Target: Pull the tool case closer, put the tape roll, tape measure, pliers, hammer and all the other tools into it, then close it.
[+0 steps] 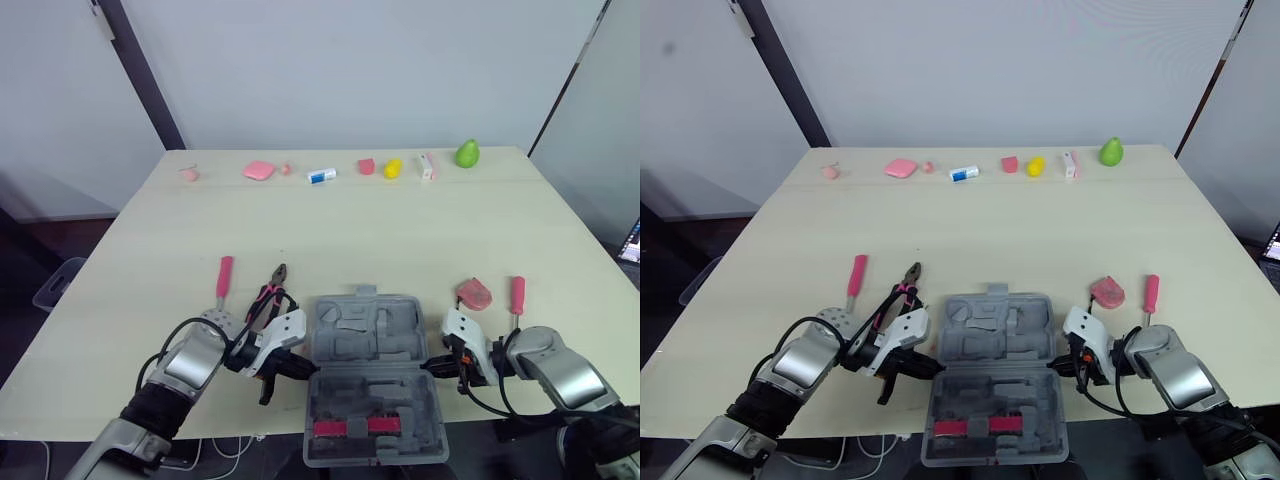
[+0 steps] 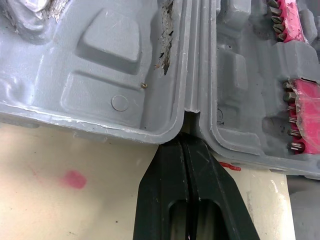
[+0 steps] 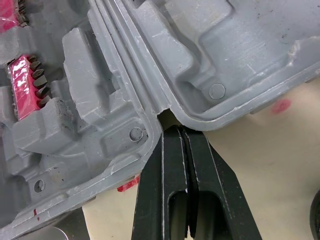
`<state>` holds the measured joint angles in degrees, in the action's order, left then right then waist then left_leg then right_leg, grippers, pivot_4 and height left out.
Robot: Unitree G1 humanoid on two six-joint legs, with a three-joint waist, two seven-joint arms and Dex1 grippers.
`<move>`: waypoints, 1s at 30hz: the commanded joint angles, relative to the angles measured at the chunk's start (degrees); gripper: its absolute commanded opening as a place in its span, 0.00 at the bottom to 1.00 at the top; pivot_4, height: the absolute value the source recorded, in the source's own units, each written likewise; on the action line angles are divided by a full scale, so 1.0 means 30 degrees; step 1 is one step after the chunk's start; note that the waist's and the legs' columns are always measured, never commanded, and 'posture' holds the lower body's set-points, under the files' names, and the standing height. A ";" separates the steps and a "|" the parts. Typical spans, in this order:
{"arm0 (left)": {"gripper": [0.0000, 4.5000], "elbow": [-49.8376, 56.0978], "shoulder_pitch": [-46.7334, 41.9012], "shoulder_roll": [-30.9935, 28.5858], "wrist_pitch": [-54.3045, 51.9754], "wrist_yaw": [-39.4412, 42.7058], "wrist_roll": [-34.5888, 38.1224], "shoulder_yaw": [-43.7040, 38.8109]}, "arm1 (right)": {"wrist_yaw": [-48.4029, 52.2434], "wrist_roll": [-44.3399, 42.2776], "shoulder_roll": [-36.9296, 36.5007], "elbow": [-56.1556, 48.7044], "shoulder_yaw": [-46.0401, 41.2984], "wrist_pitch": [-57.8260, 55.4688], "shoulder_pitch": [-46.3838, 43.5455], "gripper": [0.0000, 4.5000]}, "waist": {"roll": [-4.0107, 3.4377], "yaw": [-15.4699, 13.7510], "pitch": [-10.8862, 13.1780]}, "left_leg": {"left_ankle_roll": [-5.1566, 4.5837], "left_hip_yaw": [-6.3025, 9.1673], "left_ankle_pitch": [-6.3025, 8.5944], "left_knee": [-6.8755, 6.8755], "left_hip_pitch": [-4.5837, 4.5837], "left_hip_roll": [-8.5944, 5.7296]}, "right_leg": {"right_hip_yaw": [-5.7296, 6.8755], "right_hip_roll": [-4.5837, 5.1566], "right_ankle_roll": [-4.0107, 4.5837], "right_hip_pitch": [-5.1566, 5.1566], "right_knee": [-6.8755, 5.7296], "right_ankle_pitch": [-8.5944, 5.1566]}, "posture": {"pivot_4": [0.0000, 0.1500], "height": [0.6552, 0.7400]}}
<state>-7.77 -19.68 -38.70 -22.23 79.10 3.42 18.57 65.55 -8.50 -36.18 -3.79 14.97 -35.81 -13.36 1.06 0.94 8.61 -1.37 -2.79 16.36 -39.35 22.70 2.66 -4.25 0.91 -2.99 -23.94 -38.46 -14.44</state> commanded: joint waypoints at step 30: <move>0.00 0.2827 0.7976 -0.1553 0.2951 -0.3191 0.7075 -1.1956 | -0.2991 -0.4849 0.0556 -0.2015 -1.0908 1.0345 1.0389 0.00 | 0.0009 -0.0052 0.0010 | 0.0001 0.0020 0.0001 0.0008 0.0001 0.0021 | 0.0008 0.0026 -0.0002 0.0020 0.0047 -0.0003 | 1.00 1.00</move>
<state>0.34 3.66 -43.17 -14.65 70.59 23.02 -13.99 56.11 -21.16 -34.49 -9.06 -14.96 -6.72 17.21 1.08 0.79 8.64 -1.37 -2.73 16.36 -39.33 22.70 2.74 -4.23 0.99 -2.99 -23.87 -38.28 -14.46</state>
